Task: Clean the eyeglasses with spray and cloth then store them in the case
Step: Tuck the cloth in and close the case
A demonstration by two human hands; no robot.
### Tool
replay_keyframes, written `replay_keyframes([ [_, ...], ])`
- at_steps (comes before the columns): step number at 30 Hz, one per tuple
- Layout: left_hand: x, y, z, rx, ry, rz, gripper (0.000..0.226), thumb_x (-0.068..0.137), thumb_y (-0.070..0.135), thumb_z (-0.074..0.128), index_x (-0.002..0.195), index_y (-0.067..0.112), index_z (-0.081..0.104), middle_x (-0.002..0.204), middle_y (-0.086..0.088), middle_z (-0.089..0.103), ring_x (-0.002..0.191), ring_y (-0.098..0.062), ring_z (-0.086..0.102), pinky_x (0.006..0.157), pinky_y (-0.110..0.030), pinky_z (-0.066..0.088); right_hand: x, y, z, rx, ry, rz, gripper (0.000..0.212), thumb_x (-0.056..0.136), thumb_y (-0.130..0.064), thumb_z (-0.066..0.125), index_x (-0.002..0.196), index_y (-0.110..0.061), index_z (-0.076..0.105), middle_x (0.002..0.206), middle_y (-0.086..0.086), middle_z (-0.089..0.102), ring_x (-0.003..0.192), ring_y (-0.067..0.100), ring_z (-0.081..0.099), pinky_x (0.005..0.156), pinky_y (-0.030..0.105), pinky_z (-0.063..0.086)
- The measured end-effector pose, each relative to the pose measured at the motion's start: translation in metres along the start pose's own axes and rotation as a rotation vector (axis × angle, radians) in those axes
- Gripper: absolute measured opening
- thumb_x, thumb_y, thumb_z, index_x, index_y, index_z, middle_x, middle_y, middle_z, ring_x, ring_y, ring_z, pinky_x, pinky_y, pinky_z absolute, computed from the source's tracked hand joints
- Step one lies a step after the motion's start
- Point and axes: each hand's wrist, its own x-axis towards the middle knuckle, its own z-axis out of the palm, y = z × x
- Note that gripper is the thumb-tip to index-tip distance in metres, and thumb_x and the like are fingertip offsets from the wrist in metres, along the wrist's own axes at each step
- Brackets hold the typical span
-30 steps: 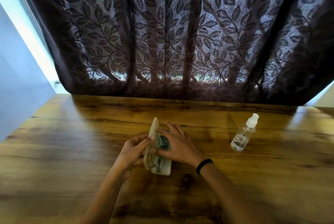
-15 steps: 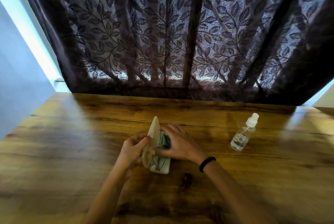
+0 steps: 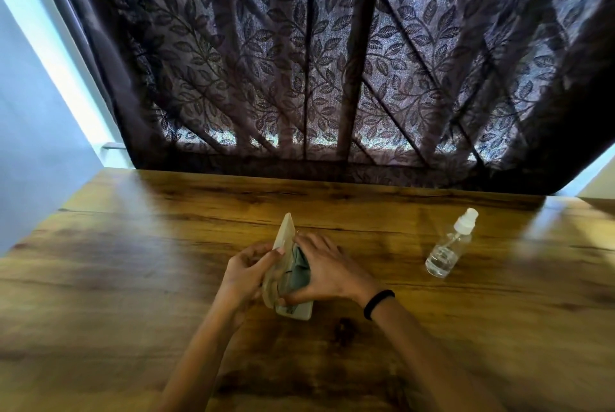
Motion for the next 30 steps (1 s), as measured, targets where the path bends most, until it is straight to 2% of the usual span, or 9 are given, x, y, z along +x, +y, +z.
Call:
replay_keyframes([
  [5,0.0,0.0,0.001,0.005,0.01,0.012,0.016,0.081,0.022,0.065,0.095,0.018,0.059,0.099,-0.009,0.064,0.087,-0.024,0.065,0.076,-0.045,0.056,0.001,0.002,-0.004,-0.018,-0.08,0.002,0.116,0.058,-0.064,0.072,0.144,-0.026,0.003,0.153,-0.004,0.007,0.14,0.023,0.002,0.111,0.055,0.013],
  [8,-0.003,0.001,0.003,-0.002,0.018,0.013,0.014,0.08,0.021,0.065,0.093,0.019,0.059,0.101,-0.011,0.063,0.089,-0.026,0.065,0.081,-0.051,0.054,0.002,0.001,-0.005,-0.023,-0.087,0.012,0.116,0.058,-0.062,0.073,0.144,-0.026,0.004,0.152,-0.003,0.008,0.139,0.023,0.003,0.112,0.054,0.014],
  [11,-0.005,0.002,0.004,-0.001,0.023,0.008,0.015,0.08,0.021,0.065,0.094,0.019,0.058,0.104,-0.012,0.062,0.093,-0.028,0.063,0.084,-0.054,0.052,0.002,-0.001,-0.003,-0.03,-0.072,0.014,0.115,0.059,-0.061,0.073,0.144,-0.025,0.005,0.151,-0.002,0.01,0.138,0.024,0.004,0.111,0.054,0.015],
  [15,-0.007,0.004,0.005,0.001,0.022,0.003,0.032,0.08,0.02,0.065,0.109,0.01,0.057,0.11,-0.016,0.06,0.098,-0.031,0.062,0.087,-0.055,0.05,0.002,-0.002,-0.001,-0.053,-0.054,0.019,0.115,0.058,-0.063,0.072,0.144,-0.025,0.004,0.152,0.0,0.007,0.14,0.025,0.002,0.111,0.055,0.013],
  [18,-0.008,0.005,0.006,0.016,0.024,0.006,0.035,0.08,0.021,0.066,0.112,0.01,0.056,0.11,-0.015,0.061,0.098,-0.03,0.062,0.085,-0.054,0.051,0.002,-0.003,0.0,-0.053,-0.054,0.033,0.116,0.058,-0.064,0.071,0.144,-0.026,0.002,0.154,0.002,0.005,0.141,0.026,-0.002,0.111,0.056,0.011],
  [25,-0.009,0.005,0.005,0.017,0.026,0.004,0.035,0.081,0.021,0.066,0.113,0.012,0.056,0.111,-0.015,0.061,0.098,-0.03,0.062,0.085,-0.055,0.051,0.002,-0.009,0.002,-0.063,-0.007,0.004,0.112,0.058,-0.061,0.071,0.142,-0.03,0.005,0.146,0.004,0.017,0.135,0.029,0.01,0.107,0.053,0.02],
  [30,-0.01,0.006,0.004,0.002,0.02,0.005,0.039,0.08,0.022,0.066,0.115,0.01,0.055,0.113,-0.016,0.06,0.1,-0.032,0.061,0.085,-0.056,0.051,0.0,-0.009,-0.002,-0.089,0.002,0.005,0.108,0.057,-0.062,0.071,0.14,-0.025,0.013,0.142,0.006,0.021,0.132,0.029,0.016,0.105,0.051,0.025],
])
